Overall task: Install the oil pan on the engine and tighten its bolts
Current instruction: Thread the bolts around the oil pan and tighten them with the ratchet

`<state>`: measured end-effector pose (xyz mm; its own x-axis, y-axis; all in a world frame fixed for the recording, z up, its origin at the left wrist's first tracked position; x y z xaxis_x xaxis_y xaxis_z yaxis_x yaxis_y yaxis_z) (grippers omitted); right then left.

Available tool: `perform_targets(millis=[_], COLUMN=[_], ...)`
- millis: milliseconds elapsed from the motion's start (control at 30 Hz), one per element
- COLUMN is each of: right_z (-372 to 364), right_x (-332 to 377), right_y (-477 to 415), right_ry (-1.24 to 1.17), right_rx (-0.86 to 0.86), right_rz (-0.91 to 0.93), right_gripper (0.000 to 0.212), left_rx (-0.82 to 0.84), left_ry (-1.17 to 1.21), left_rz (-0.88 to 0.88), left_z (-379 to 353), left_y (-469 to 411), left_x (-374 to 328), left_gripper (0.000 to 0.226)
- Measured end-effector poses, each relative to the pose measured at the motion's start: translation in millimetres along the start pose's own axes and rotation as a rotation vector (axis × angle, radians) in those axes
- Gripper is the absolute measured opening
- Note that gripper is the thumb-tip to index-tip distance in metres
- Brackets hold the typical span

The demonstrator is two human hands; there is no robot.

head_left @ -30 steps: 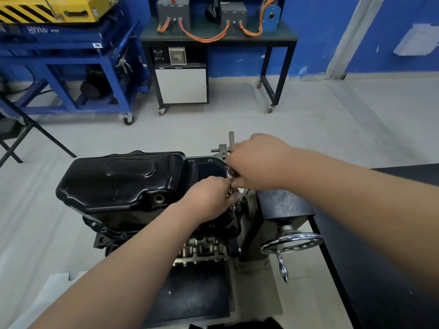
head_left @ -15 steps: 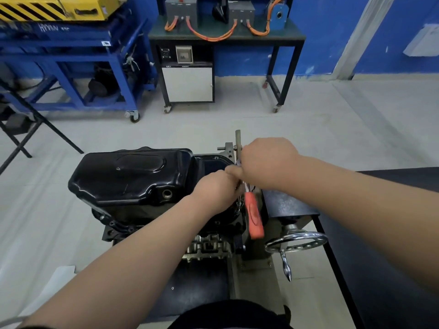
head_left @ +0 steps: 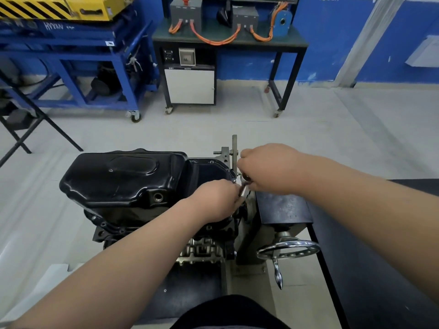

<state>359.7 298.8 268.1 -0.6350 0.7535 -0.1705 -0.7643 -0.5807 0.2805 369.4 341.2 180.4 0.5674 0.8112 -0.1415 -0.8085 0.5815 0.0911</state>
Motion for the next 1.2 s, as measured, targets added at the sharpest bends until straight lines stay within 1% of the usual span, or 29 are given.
perform_targets(millis=[67,100,133,167,200,233,267,300,333,400,433,467,500,533,567,633,667,700,733,800,833,867,933,1000,1033,1067,1133,1167,1200], right_z=[1.4,2.1,3.6,2.6,0.6,-1.6,-3.2,-4.2,-3.8,-1.1,1.5,5.4,7.0,7.9,7.7,2.5,-0.6,-2.0,-1.7,0.0,2.9,4.2,5.0,0.6,-3.5,-3.9,1.9,4.0,6.4], right_x=[-2.3,-4.0,-5.4,-6.4,-8.2,-10.4,-11.6,-10.9,-7.3,3.5,5.6,6.6,7.3,7.1,6.3,-1.3,-3.5,-3.3,-1.9,2.8,3.2,1.9,-4.9,-9.8,-9.7,-6.3,0.5,1.5,0.2], right_y=[2.9,4.2,3.9,2.8,2.3,2.7,4.1,3.6,0.3,-5.3,-5.5,-4.5,-3.6,-2.9,-3.2,-2.3,-1.6,-2.5,-4.5,-5.9,-4.1,-2.8,-1.3,1.2,0.4,-2.9,-5.5,-4.6,-3.3], right_ry=[-0.007,-0.021,-0.021,0.018,0.047,0.025,-0.013,-0.037,-0.018,0.005,-0.002,0.001,0.004,0.036,0.071,0.066,0.033,0.009,0.014,-0.018,-0.024,-0.015,0.039,-0.002,-0.011,0.016,0.028,0.029,0.01], right_rx=[0.016,0.011,-0.014,-0.022,-0.037,-0.049,-0.058,-0.076,-0.093,-0.095,-0.094,-0.093,-0.103,-0.116,-0.134,-0.116,-0.093,-0.086,-0.078,-0.025,-0.016,-0.02,-0.047,-0.054,-0.047,-0.054,-0.089,-0.086,-0.091], right_rz=[0.078,0.068,0.03,-0.027,-0.103,-0.196,-0.266,-0.284,-0.229,-0.006,0.095,0.158,0.171,0.123,0.043,-0.192,-0.265,-0.268,-0.212,-0.034,0.022,0.025,-0.111,-0.289,-0.296,-0.226,-0.031,0.048,0.081], right_gripper=[0.02,0.021,0.019,0.024,0.036,0.046,0.052,0.053,0.049,0.027,0.019,0.019,0.019,0.019,0.027,0.047,0.049,0.045,0.037,0.02,0.019,0.02,0.029,0.042,0.043,0.04,0.024,0.02,0.024], left_rx=[0.044,0.051,0.049,0.043,0.03,0.008,-0.02,-0.043,-0.051,-0.033,-0.024,-0.016,-0.01,-0.004,0.0,-0.029,-0.05,-0.055,-0.042,0.006,0.017,0.018,-0.001,-0.043,-0.057,-0.054,-0.012,0.014,0.039], left_ry=[0.022,0.036,0.044,0.046,0.049,0.054,0.059,0.063,0.055,-0.001,-0.012,-0.009,-0.003,0.001,0.016,0.091,0.118,0.118,0.094,0.046,0.042,0.04,0.038,0.061,0.058,0.036,-0.003,-0.002,0.002], left_rz=[-0.003,0.003,0.015,0.034,0.058,0.082,0.104,0.117,0.115,0.096,0.087,0.083,0.087,0.098,0.112,0.149,0.158,0.145,0.117,0.079,0.078,0.088,0.111,0.133,0.132,0.115,0.08,0.075,0.081], left_z=[-2.1,-1.9,-1.3,-0.7,-0.7,-0.1,0.3,0.8,0.4,-3.4,-4.8,-5.3,-4.6,-3.8,-2.9,1.3,3.6,3.7,1.4,-3.3,-3.7,-2.8,0.2,4.4,5.6,5.2,2.5,1.7,2.0], left_y=[0.4,0.1,-0.1,-0.2,-0.2,0.1,0.6,1.6,2.4,3.7,4.5,4.2,4.5,4.3,3.9,4.6,5.2,5.7,5.4,4.3,3.5,2.2,0.2,-0.1,-0.2,-0.4,-0.9,-1.8,-2.3], left_x=[0.3,2.5,5.3,7.8,10.7,12.6,13.6,13.7,13.0,10.9,10.3,9.9,10.3,11.0,11.7,14.1,14.3,12.6,9.8,6.8,7.3,8.5,10.6,11.7,11.4,9.4,5.4,5.8,7.0], left_gripper=[0.025,0.025,0.027,0.03,0.032,0.034,0.035,0.034,0.033,0.034,0.03,0.026,0.025,0.028,0.032,0.034,0.032,0.031,0.029,0.028,0.028,0.03,0.038,0.039,0.037,0.033,0.028,0.026,0.028])
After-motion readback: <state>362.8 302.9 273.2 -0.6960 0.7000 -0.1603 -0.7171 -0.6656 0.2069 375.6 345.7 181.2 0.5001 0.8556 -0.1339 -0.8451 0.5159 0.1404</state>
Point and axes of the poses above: each hand's wrist, its own y-axis away from the middle knuckle, its own z-axis out of the back of the hand, x = y × z, the point moved 8 cm from there along -y, towards the middle knuckle, and after that the axes turned 9 degrees about z, right-handed, at the moved point
